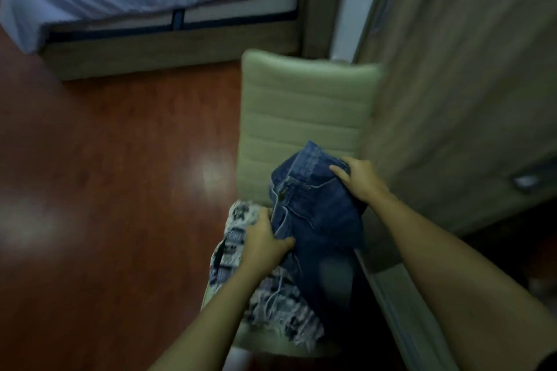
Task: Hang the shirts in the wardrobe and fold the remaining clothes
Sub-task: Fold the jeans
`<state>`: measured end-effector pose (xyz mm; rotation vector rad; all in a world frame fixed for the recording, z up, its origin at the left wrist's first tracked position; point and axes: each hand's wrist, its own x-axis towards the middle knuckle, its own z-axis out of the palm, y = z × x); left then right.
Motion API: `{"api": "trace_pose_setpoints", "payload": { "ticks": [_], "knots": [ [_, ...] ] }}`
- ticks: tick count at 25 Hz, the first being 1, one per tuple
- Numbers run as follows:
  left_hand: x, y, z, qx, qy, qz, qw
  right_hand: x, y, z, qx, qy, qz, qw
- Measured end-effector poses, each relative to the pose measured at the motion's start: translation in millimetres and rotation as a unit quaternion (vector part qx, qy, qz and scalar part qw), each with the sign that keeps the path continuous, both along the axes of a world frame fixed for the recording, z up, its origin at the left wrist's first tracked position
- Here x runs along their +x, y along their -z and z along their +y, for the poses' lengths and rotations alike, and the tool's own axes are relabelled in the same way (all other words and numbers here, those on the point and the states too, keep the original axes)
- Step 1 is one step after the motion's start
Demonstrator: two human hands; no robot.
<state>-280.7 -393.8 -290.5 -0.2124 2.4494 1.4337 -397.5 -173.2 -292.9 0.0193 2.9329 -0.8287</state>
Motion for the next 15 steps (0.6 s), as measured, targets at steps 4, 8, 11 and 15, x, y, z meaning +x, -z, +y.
{"api": "trace_pose_setpoints", "payload": {
  "ticks": [4,8,11,15],
  "knots": [
    [-12,-123,57,0.059,0.106,0.044,0.992,37,-145,97,0.014,0.096,0.078,0.992],
    [-33,-269,72,0.180,0.164,0.074,0.967,83,-284,158,-0.018,0.182,0.205,0.961],
    [-36,-380,77,0.261,0.229,0.160,0.924,122,-397,185,-0.058,0.213,0.320,0.921],
    [-34,-504,66,0.368,0.262,0.304,0.839,171,-514,187,-0.116,0.225,0.469,0.846]
  ]
}}
